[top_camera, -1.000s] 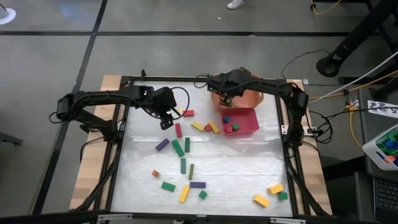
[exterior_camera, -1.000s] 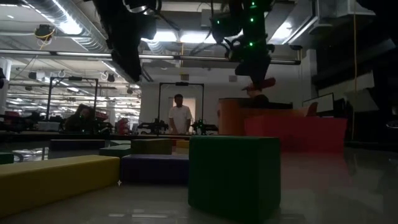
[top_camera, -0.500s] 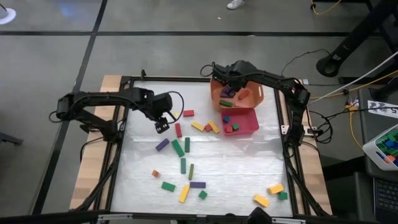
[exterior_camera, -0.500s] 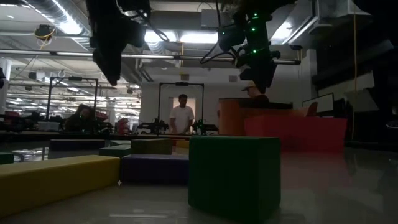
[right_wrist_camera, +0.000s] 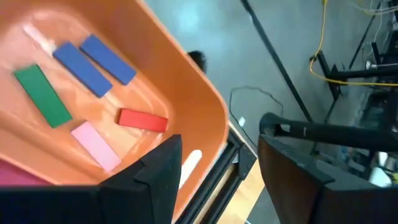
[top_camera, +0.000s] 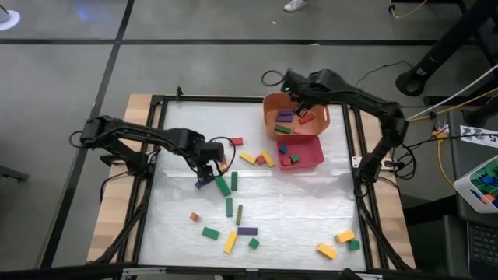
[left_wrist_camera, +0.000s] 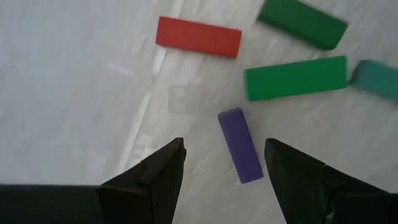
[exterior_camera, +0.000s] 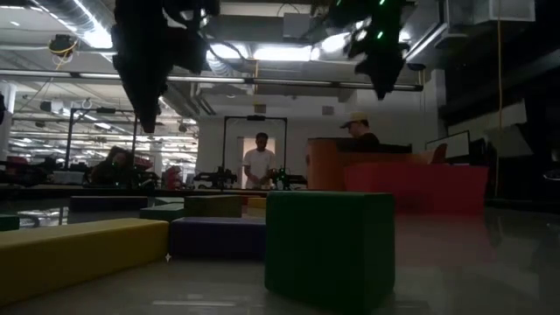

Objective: Sort blocks by size
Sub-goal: Put the violet rectangle block into the orange bin

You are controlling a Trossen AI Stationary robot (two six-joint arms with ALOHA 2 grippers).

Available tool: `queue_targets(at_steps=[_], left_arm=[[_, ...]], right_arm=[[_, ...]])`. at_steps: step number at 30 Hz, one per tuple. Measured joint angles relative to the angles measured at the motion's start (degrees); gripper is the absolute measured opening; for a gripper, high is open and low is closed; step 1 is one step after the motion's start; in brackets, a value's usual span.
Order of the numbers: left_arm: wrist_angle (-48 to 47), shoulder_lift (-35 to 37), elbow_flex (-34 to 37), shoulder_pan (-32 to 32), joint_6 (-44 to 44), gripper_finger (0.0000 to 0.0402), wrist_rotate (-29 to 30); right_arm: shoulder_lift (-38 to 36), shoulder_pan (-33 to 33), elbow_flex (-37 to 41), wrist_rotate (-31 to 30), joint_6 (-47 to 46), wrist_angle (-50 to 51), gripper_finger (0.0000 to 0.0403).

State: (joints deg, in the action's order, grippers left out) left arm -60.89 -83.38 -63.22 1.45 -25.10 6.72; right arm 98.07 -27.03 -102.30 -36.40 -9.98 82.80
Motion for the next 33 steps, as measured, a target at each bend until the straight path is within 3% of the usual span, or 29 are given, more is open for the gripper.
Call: queue_targets(at_steps=[4, 10, 22, 33], left_arm=[[0.0, -3.5, 0.0, 1.3, 0.0, 0.0210, 0.1], [0.0, -9.0, 0.0, 2.0, 0.9, 0.0210, 0.2], [0.9, -14.0, 0.0, 2.0, 0.8, 0.0210, 0.1], [4.4, -14.0, 0.0, 1.9, -2.2, 0.0210, -0.3]], right_arm=[[-6.6, 0.0, 0.0, 0.6, -0.2, 0.1, 0.0209], [-16.9, 0.1, 2.7, 6.3, -2.2, -1.6, 0.0209], [-39.6, 8.1, 28.3, 15.4, -9.1, -13.6, 0.0209], [-48.8, 19.3, 47.0, 19.6, -12.7, -27.5, 0.0209]])
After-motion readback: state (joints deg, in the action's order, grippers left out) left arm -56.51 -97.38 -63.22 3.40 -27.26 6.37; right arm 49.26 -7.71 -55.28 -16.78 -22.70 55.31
